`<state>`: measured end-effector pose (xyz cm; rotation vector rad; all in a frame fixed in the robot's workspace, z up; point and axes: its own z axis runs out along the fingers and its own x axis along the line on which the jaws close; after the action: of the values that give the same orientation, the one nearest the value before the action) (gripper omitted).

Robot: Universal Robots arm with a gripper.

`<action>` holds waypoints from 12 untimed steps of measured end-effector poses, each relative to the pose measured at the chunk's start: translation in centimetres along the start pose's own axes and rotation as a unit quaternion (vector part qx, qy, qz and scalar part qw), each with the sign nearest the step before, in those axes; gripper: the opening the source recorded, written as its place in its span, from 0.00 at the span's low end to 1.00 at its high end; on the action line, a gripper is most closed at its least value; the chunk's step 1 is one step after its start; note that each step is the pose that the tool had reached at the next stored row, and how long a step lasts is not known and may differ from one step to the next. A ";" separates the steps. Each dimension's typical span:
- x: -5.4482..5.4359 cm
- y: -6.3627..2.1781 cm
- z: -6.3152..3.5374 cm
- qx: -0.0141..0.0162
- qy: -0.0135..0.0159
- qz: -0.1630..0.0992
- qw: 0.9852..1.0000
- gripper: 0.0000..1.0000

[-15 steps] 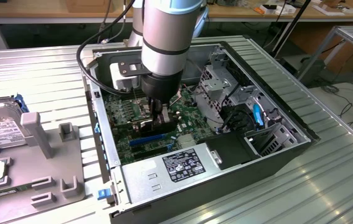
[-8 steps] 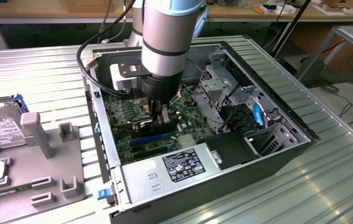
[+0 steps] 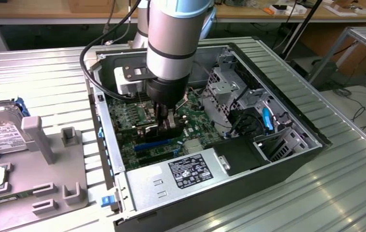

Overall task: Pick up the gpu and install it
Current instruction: 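Insert the gpu into the slot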

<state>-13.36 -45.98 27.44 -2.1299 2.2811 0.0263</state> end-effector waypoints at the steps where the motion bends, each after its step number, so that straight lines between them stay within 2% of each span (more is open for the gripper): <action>1: 0.0 0.00 0.00 0.000 0.000 0.000 1.000 0.27; 12: 0.0 0.00 0.32 0.001 0.000 0.000 1.000 0.27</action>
<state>-13.36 -45.97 27.11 -2.1287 2.2797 0.0243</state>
